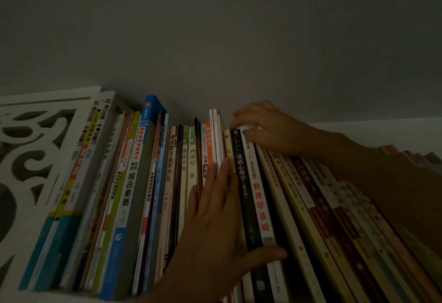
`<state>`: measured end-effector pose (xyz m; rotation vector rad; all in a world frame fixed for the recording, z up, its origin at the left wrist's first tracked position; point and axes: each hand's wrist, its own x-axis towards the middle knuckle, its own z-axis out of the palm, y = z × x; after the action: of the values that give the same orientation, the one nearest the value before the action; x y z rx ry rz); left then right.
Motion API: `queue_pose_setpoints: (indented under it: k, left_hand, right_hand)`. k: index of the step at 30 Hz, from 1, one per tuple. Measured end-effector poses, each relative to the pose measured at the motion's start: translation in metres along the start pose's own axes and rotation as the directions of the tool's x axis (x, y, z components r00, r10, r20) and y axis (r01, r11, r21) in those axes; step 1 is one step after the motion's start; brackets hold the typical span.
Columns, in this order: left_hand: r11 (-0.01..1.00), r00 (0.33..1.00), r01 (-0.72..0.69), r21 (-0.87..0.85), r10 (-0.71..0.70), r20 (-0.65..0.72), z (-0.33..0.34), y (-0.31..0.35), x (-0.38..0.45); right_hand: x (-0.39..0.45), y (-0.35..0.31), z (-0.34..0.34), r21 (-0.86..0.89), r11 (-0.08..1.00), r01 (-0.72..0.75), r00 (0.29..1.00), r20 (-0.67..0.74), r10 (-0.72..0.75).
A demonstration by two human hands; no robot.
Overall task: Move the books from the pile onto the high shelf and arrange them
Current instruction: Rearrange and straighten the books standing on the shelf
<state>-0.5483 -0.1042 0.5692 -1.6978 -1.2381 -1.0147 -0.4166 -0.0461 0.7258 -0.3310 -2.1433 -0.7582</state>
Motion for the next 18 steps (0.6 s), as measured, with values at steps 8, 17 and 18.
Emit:
queue_pose_setpoints:
  k: [8, 17, 18]
  left_hand:
    - [0.935, 0.990, -0.033, -0.354, -0.019, -0.142, -0.010, -0.016, -0.022]
    - [0.959, 0.952, 0.091, -0.270, -0.163, -0.258, -0.009, 0.008, -0.014]
    - [0.955, 0.952, 0.089, -0.283, -0.166, -0.259, -0.008, 0.010, -0.012]
  right_hand:
    - [-0.003, -0.015, 0.013, -0.083, 0.995, -0.057, 0.993, -0.109, 0.048]
    - [-0.011, -0.022, 0.005, 0.024, 0.995, -0.092, 0.995, -0.032, 0.093]
    - [-0.006, -0.021, 0.004, 0.006, 0.995, -0.102, 0.995, -0.003, 0.102]
